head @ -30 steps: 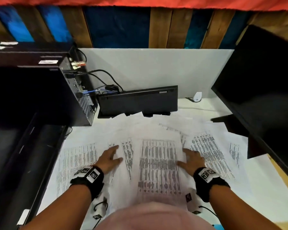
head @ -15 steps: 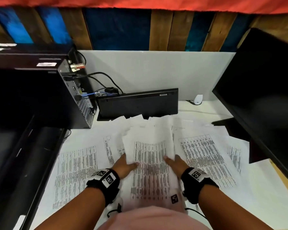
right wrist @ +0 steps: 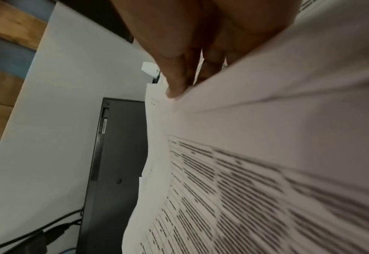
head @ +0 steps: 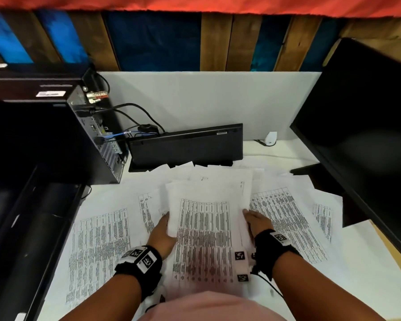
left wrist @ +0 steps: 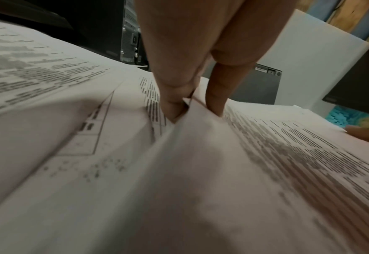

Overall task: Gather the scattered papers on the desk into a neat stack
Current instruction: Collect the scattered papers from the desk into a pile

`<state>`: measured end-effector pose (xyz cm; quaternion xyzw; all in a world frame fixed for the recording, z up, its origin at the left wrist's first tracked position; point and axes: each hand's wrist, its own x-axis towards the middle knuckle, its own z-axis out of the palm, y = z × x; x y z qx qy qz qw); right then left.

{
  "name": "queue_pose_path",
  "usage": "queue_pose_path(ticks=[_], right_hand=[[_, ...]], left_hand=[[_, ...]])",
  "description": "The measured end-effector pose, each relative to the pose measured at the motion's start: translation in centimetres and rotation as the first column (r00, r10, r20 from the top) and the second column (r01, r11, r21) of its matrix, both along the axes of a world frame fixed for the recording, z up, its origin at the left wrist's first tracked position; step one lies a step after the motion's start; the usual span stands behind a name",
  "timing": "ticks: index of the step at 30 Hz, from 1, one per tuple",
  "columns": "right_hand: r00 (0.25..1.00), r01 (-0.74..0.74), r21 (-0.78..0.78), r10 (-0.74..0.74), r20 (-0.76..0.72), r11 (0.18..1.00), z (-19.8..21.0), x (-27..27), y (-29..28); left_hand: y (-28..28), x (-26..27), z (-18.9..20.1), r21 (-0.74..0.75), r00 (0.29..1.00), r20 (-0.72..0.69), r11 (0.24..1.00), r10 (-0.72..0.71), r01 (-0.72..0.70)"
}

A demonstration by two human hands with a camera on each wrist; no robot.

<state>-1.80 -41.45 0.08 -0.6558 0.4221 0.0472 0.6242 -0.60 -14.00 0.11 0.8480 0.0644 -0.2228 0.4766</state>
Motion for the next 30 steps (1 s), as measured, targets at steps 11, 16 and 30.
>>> queue_pose_path(ticks=[11, 16, 30], right_hand=[[0.993, 0.068, -0.211, -0.087, -0.084, 0.975, 0.0, 1.0, -1.7], [0.924, -0.320, -0.390, 0.193, -0.330, 0.864, 1.2, 1.5, -0.3], [0.826, -0.548, -0.462, 0.364, -0.430, 0.698, 1.0, -1.1, 3.9]], left_hand=[[0.6, 0.2, 0.0, 0.080, 0.973, -0.027, 0.971, 0.230, -0.227], [0.6, 0.1, 0.4, 0.467, 0.956, -0.054, 0.854, 0.288, -0.231], [-2.7, 0.4, 2.0, 0.327, 0.976, -0.091, 0.932, 0.197, -0.158]])
